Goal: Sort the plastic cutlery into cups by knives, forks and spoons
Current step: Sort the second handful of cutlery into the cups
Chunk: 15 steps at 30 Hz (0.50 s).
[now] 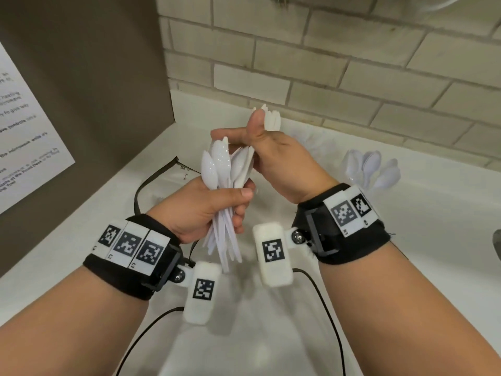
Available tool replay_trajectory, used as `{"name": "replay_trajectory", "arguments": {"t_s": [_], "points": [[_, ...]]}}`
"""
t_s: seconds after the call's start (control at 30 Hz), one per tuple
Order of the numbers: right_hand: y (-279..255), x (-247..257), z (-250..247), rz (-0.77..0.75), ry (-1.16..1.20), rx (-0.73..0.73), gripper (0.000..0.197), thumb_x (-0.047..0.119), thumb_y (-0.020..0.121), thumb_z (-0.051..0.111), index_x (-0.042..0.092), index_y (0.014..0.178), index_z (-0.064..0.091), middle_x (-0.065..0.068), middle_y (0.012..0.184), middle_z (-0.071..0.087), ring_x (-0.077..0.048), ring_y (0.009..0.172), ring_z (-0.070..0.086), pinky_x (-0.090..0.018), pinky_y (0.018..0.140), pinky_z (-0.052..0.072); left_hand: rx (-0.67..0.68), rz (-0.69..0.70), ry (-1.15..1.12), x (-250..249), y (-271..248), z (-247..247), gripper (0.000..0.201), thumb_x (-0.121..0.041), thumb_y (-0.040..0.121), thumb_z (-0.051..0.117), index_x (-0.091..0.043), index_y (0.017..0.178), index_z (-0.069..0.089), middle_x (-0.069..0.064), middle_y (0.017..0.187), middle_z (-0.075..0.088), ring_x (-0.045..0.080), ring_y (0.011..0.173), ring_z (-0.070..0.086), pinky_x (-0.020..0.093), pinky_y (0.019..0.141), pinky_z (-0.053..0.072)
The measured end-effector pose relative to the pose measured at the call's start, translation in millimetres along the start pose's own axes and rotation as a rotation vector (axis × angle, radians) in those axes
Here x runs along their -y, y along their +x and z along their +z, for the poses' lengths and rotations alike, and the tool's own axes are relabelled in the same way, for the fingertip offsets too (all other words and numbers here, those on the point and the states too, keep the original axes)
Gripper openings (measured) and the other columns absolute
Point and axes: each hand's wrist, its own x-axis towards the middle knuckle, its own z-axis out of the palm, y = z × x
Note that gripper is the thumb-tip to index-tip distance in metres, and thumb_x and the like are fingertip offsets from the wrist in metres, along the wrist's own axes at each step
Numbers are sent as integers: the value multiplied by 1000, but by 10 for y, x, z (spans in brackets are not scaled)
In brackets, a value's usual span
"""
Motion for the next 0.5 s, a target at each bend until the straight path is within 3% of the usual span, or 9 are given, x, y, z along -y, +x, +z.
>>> {"name": "replay_trajectory", "arguments": {"t_s": [0.1,0.17,0.27,0.4,0.47,0.5], "points": [[-8,-16,-41,-9,123,2,63,45,102,16,11,110,69,-11,101,70,-35,89,60,-43,93,49,-23,21,-42,19,2,54,5,-13,78,65,-13,83,64,2,55,50,15,48,53,31,53,53],[-18,-29,-54,-12,148,7,57,42,103,20,9,112,67,-21,104,67,-33,90,59,-43,95,49,-20,32,-76,27,6,91,5,-13,79,61,-13,84,63,2,56,50,15,47,53,31,52,53],[-16,-49,-80,-7,38,-101,40,42,98,40,15,112,65,-6,108,68,-20,105,64,-44,102,46,-22,48,-117,48,12,127,6,-14,81,60,-12,87,60,1,58,49,14,47,49,29,50,50],[-63,-127,-109,65,-59,-262,44,52,80,63,9,86,65,-18,94,69,-33,89,66,-53,82,54,-33,70,-160,72,33,104,9,-15,83,58,-12,91,57,3,63,48,14,54,48,30,56,50],[-100,-144,-83,58,-69,-273,33,42,80,69,10,81,66,-22,88,67,-38,78,60,-54,76,54,-24,65,-176,74,39,95,10,-14,84,58,-12,94,57,3,65,48,15,57,50,31,60,51],[-112,-142,-72,56,-59,-282,25,35,83,70,10,80,66,-19,85,67,-34,72,57,-53,75,55,-18,62,-181,82,41,97,10,-14,84,57,-12,94,58,3,66,49,16,59,51,31,62,52]]}}
